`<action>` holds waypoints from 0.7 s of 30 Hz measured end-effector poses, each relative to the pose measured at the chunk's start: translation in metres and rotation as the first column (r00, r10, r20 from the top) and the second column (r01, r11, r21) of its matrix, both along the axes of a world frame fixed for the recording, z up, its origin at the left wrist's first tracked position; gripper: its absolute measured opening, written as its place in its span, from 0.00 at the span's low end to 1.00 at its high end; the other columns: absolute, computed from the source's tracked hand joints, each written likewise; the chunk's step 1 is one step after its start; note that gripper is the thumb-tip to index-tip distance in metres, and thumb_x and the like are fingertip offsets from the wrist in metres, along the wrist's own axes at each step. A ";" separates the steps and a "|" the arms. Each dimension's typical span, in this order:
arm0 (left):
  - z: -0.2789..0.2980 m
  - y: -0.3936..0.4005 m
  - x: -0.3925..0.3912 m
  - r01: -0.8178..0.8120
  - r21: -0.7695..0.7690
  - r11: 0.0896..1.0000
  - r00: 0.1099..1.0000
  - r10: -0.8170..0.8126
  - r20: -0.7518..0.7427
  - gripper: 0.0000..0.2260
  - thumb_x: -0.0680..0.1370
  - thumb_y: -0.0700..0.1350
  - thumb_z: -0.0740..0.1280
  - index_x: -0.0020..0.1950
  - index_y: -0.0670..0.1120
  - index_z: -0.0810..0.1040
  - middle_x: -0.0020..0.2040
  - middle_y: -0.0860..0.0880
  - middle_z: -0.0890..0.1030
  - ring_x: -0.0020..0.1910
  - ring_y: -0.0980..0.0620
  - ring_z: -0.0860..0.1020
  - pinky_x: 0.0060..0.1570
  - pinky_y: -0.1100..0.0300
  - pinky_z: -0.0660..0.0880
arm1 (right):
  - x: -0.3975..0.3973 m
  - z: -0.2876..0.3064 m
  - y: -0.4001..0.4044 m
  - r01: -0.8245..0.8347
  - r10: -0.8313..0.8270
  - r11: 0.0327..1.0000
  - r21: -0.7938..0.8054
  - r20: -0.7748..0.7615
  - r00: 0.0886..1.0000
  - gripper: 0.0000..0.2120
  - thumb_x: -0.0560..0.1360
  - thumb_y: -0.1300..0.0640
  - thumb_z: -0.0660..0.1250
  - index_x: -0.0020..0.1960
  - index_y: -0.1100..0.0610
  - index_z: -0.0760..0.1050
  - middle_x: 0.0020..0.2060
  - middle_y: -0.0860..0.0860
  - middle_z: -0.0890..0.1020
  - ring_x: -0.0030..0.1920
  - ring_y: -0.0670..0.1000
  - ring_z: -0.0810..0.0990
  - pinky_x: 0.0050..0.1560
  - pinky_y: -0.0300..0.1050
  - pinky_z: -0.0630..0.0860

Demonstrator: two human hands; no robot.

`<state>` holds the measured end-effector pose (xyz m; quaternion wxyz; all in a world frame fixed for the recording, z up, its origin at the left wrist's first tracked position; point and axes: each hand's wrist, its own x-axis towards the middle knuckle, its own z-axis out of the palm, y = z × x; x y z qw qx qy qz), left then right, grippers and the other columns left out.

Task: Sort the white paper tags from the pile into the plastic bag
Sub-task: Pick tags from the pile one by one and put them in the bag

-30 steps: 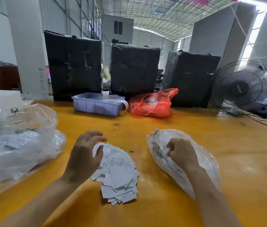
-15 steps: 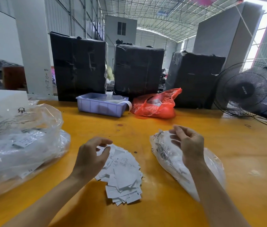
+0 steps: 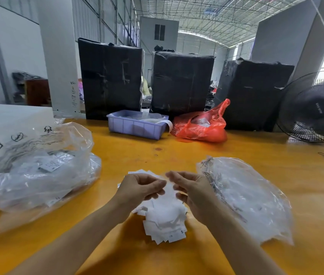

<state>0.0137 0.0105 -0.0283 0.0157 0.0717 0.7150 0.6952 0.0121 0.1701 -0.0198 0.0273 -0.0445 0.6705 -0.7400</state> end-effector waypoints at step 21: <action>-0.004 -0.017 -0.013 -0.260 0.141 0.955 0.966 0.257 0.040 0.08 0.67 0.34 0.76 0.40 0.40 0.78 0.35 0.44 0.83 0.32 0.51 0.82 0.42 0.57 0.76 | -0.006 -0.001 0.019 -0.176 0.447 0.508 0.843 -0.084 0.890 0.10 0.73 0.53 0.71 0.50 0.58 0.83 0.48 0.49 0.85 0.48 0.45 0.81 0.49 0.45 0.78</action>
